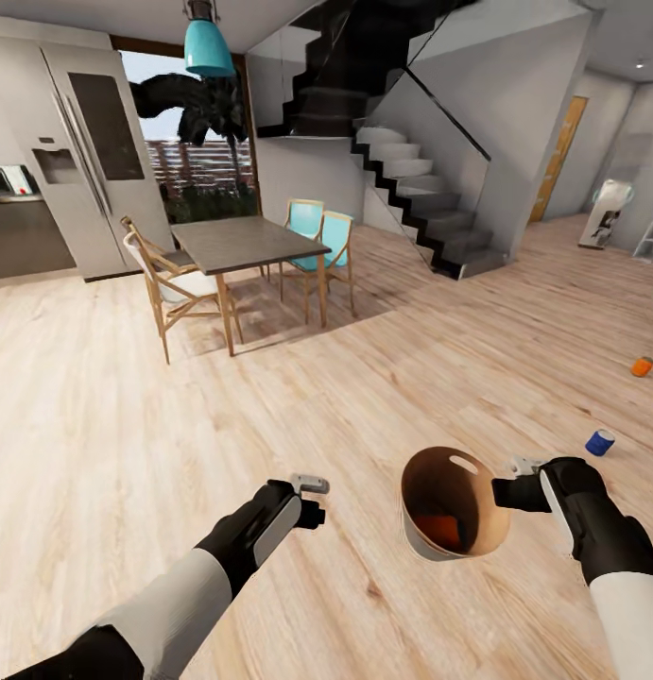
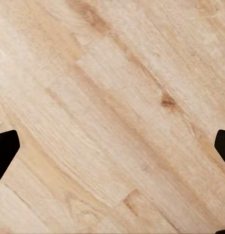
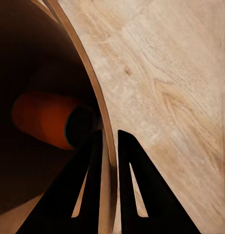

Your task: Put the three can of soda from the living room inside the tash can in the kitchen.

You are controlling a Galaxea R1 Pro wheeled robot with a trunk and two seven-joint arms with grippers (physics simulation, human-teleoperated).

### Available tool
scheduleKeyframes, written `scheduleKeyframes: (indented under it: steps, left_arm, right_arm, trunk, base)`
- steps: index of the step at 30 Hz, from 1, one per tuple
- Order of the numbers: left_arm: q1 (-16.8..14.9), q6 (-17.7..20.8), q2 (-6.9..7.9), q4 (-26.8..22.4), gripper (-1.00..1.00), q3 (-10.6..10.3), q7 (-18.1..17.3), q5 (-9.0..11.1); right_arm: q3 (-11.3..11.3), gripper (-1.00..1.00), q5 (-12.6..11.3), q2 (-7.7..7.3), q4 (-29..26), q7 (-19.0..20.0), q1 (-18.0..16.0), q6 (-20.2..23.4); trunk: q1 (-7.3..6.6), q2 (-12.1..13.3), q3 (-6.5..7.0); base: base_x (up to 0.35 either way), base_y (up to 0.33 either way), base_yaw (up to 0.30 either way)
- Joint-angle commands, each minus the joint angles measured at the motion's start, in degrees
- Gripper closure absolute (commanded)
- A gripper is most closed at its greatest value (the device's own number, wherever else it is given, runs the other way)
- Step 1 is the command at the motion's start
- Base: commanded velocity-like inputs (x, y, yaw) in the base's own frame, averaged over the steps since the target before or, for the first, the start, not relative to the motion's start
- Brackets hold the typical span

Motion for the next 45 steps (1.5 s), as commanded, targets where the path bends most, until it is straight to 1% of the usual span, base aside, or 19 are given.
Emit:
scheduleKeyframes:
  steps: [1, 4, 7, 32, 45]
  left_arm:
    - [-0.3, -0.4, 0.0, 0.9, -1.0, 0.0, -0.4, 0.0]
    - [-0.9, -1.0, 0.0, 2.3, -1.0, 0.0, -1.0, 0.0]
    - [-1.0, -1.1, 0.0, 2.6, -1.0, 0.0, -1.1, 0.0]
    - [-1.2, -1.3, 0.0, 2.8, -1.0, 0.0, -1.3, 0.0]
    - [-1.2, -2.0, -0.02, 2.9, -1.0, 0.0, -2.0, 0.0]
  right_arm:
    - [-0.1, 1.0, -1.4, -0.28, 0.0, 0.4, 0.0, 0.2]
    - [-0.1, 1.0, -1.5, -0.82, 0.0, 0.5, 0.0, 0.2]
    - [-0.2, 1.0, -1.5, -0.98, 0.0, 0.6, 0.0, 0.2]
    - [-0.2, 1.0, -1.5, -1.04, 0.0, 0.6, 0.0, 0.2]
    - [0.1, 1.0, -1.5, -1.01, 0.0, 0.5, 0.0, 0.2]
  trunk:
    - [0.0, 0.0, 0.01]
    - [0.0, 0.0, 0.01]
    - [0.0, 0.0, 0.01]
    - [0.0, 0.0, 0.01]
    - [0.0, 0.0, 0.01]
  base:
    - [0.347, 0.124, -0.285]
    - [0.347, 0.125, -0.286]
    - [0.347, 0.125, -0.286]
    - [0.347, 0.125, -0.283]
    - [0.347, 0.131, -0.036]
